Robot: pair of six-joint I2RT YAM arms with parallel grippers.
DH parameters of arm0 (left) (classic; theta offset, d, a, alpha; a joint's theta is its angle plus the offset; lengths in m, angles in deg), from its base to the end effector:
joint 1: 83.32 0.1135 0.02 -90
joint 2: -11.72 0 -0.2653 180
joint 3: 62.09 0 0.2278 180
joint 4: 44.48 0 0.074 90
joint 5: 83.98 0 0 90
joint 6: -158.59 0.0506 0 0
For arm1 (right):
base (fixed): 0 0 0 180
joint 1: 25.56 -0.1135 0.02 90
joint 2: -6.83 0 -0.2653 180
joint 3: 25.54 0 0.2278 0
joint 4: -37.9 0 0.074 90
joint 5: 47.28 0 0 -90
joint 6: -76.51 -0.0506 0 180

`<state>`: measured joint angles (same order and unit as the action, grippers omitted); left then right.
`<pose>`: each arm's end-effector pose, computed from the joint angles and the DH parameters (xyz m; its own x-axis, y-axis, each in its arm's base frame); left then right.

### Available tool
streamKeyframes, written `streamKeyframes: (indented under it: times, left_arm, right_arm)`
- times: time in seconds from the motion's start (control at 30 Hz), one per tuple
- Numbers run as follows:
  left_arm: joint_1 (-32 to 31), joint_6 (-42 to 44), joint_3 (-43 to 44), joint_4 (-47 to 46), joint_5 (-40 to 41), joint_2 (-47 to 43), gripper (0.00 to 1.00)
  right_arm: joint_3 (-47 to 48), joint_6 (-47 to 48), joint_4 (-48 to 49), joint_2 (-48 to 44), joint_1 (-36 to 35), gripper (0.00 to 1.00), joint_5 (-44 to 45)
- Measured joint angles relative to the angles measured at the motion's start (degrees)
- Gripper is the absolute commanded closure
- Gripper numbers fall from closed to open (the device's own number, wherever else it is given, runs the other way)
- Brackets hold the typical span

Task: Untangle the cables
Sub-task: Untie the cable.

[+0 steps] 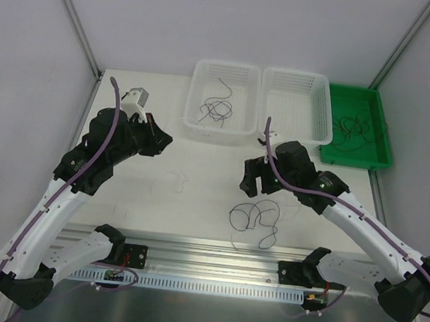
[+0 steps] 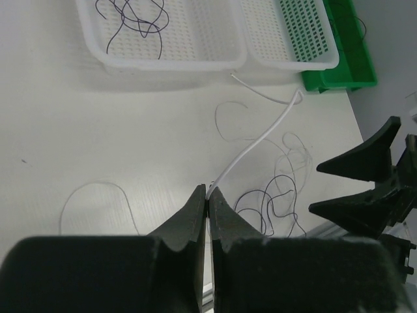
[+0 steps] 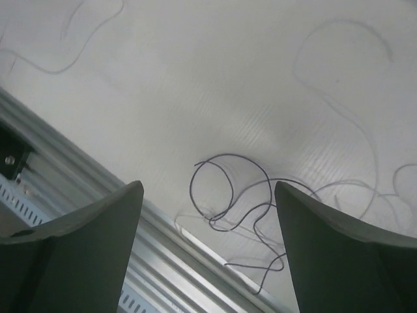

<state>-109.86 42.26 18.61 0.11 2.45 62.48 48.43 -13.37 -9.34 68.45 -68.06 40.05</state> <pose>0.1507 -0.0788 0.4012 -0.4245 -0.2828 -0.8601 0.3476 0.8263 -0.4432 0.1596 0.1494 0.3244 -0.4203 -0.3879 -0.8203 -0.7039 0.7099 0.0249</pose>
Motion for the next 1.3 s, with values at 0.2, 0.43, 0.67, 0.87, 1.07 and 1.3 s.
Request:
streamKeyframes:
  times: [0.2,0.43,0.67,0.87,1.07,1.3]
  left_arm:
    - [0.0,-1.2,-0.8,-0.7,-2.0,0.0,1.0]
    - [0.0,-2.5,-1.2,-1.8,-2.5,-0.2,1.0]
    - [0.0,-3.8,-2.6,-2.1,-4.0,-0.3,1.0]
    - [0.0,-4.1,-2.9,-2.8,-4.9,-0.6,1.0]
    - [0.0,-4.1,-4.1,-3.7,-5.2,-0.5,1.0]
    - [0.0,-1.2,-4.9,-3.9,-4.4,1.4,0.62]
  right_arm:
    - [-11.9,0.0,14.3,-6.3,-3.9,0.16,-11.3]
    - [-10.1,1.5,33.7,2.4,-11.0,0.16,-20.0]
    - [-4.5,4.0,40.4,13.6,-14.4,0.2,-21.9]
    - [-0.2,5.5,42.7,20.1,-15.2,0.33,-22.1]
    - [1.2,6.7,42.7,23.1,-15.6,0.88,-22.3]
    - [3.6,8.7,33.7,21.0,-15.5,0.99,-18.7]
